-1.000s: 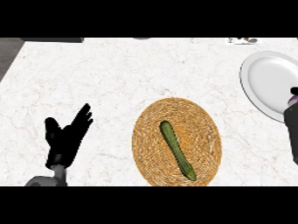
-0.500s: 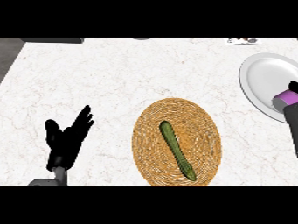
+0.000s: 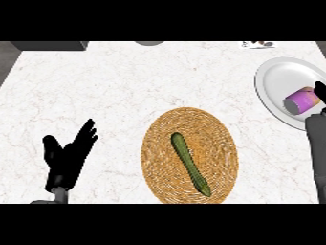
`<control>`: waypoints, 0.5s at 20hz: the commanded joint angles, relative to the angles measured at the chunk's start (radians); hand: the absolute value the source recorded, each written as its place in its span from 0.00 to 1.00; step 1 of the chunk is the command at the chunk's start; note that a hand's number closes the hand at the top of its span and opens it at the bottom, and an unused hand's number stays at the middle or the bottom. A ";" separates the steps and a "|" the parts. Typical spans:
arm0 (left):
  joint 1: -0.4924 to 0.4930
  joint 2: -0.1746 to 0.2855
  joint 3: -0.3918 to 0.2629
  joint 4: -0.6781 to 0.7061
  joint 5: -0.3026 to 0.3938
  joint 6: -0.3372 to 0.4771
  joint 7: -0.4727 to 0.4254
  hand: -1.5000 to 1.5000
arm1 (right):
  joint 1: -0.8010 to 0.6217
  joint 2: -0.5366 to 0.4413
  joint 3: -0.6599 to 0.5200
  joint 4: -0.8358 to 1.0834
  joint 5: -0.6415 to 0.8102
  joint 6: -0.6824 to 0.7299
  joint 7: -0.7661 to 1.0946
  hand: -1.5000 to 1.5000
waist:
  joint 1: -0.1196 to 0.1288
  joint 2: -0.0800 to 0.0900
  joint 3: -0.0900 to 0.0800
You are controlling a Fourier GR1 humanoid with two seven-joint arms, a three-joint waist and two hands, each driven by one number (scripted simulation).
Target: Pick the can from the placemat and place it in the plate
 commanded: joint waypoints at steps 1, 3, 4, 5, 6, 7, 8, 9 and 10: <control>-0.004 -0.007 0.011 0.011 -0.009 0.021 0.002 0.50 | 0.116 0.092 0.127 -0.215 -0.244 0.030 -0.096 0.00 | -0.015 -0.004 -0.001; -0.018 0.002 0.013 0.011 -0.006 0.008 0.016 0.50 | 0.180 0.145 0.204 -0.315 -0.301 0.091 -0.121 0.00 | -0.019 -0.006 -0.004; -0.014 -0.017 -0.001 0.012 -0.020 0.027 0.015 0.50 | 0.216 0.163 0.238 -0.358 -0.346 0.073 -0.157 0.00 | -0.015 -0.004 -0.003; -0.008 -0.043 -0.033 -0.013 -0.040 0.043 0.010 0.50 | 0.252 0.155 0.260 -0.387 -0.406 0.099 -0.181 0.00 | -0.014 -0.004 -0.002; 0.024 -0.015 -0.009 0.005 -0.031 0.022 -0.011 0.50 | 0.303 0.209 0.291 -0.467 -0.363 0.135 -0.163 0.00 | -0.023 -0.009 -0.005; -0.003 -0.041 -0.013 0.014 -0.049 0.060 -0.007 0.50 | 0.352 0.215 0.317 -0.484 -0.437 0.114 -0.216 0.00 | -0.018 -0.005 -0.004; -0.036 -0.005 0.035 0.056 -0.010 0.013 -0.022 0.50 | 0.396 0.229 0.336 -0.497 -0.468 0.118 -0.242 0.00 | -0.018 -0.003 -0.004; -0.049 -0.006 0.033 0.042 -0.008 0.014 0.007 0.50 | 0.418 0.229 0.359 -0.538 -0.463 0.161 -0.235 0.00 | -0.019 -0.004 -0.005; -0.027 -0.020 0.014 0.043 -0.012 0.007 0.000 0.50 | 0.475 0.237 0.436 -0.549 -0.488 0.104 -0.202 0.00 | -0.016 -0.005 -0.006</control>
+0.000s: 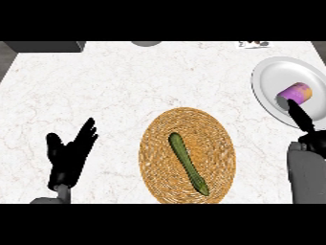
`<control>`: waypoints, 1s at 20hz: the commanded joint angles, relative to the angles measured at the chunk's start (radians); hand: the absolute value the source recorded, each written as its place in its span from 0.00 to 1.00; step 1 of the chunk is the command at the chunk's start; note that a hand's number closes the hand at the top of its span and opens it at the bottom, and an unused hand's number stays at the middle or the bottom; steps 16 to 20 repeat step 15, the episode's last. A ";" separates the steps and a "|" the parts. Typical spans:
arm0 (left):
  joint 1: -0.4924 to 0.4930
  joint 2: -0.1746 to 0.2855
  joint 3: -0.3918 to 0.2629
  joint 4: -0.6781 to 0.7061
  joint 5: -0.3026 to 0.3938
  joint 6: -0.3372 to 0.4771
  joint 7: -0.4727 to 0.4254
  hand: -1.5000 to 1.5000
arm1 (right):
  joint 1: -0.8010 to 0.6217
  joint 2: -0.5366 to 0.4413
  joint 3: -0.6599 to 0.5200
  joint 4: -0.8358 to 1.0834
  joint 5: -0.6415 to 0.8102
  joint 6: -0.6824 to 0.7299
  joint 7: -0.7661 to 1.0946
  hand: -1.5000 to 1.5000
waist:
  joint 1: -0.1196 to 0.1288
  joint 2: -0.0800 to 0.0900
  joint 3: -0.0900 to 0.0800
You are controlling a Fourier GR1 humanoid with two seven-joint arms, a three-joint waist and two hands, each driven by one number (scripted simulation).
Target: Pick the can from the placemat and place it in the plate
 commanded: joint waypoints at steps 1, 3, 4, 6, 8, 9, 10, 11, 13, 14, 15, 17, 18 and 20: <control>-0.001 0.032 0.018 -0.024 0.029 -0.057 0.029 0.50 | 0.123 0.045 0.111 -0.095 -0.084 0.024 -0.061 0.00 | 0.006 0.001 -0.001; -0.036 0.000 0.033 0.029 0.014 -0.020 0.005 0.50 | 0.176 0.045 0.214 -0.117 0.023 -0.030 0.095 0.00 | 0.003 0.001 -0.003; -0.082 -0.018 0.037 0.136 -0.001 -0.029 -0.062 0.50 | 0.218 0.046 0.198 -0.173 0.010 0.030 0.072 0.00 | -0.001 0.002 -0.003; -0.001 0.018 0.031 0.009 0.002 -0.049 -0.004 0.50 | 0.277 0.046 0.281 -0.208 0.040 -0.024 0.154 0.00 | 0.005 0.001 -0.002; -0.032 0.009 0.050 0.065 0.004 -0.059 -0.046 0.50 | 0.287 0.046 0.343 -0.174 0.089 -0.089 0.199 0.00 | 0.006 0.002 -0.002; 0.095 -0.020 -0.020 -0.089 -0.026 -0.022 -0.001 0.50 | 0.282 0.047 0.349 -0.171 0.115 -0.080 0.235 0.00 | 0.010 0.001 -0.002; 0.020 -0.026 -0.001 -0.022 -0.035 -0.010 -0.002 0.50 | 0.270 0.047 0.399 -0.180 0.187 -0.109 0.331 0.00 | 0.008 0.002 -0.003; -0.005 -0.024 0.025 -0.009 -0.016 -0.010 0.004 0.50 | 0.248 0.047 0.369 -0.144 0.237 -0.118 0.355 0.00 | 0.008 0.002 -0.003; 0.060 -0.020 0.007 -0.072 -0.008 -0.030 0.019 0.50 | 0.323 0.047 0.459 -0.190 0.229 -0.150 0.397 0.00 | 0.009 0.001 -0.002; -0.004 -0.025 0.025 0.010 -0.012 -0.030 0.004 0.50 | 0.224 0.047 0.420 -0.122 0.291 -0.144 0.449 0.00 | 0.009 0.003 -0.003; -0.010 0.011 0.036 -0.055 -0.010 -0.032 0.064 0.50 | 0.262 0.047 0.472 -0.117 0.278 -0.193 0.464 0.00 | 0.011 0.002 -0.002; -0.010 0.011 0.036 -0.055 -0.010 -0.032 0.064 0.50 | 0.262 0.047 0.472 -0.117 0.278 -0.193 0.464 0.00 | 0.011 0.002 -0.002; -0.010 0.011 0.036 -0.055 -0.010 -0.032 0.064 0.50 | 0.262 0.047 0.472 -0.117 0.278 -0.193 0.464 0.00 | 0.011 0.002 -0.002; -0.010 0.011 0.036 -0.055 -0.010 -0.032 0.064 0.50 | 0.262 0.047 0.472 -0.117 0.278 -0.193 0.464 0.00 | 0.011 0.002 -0.002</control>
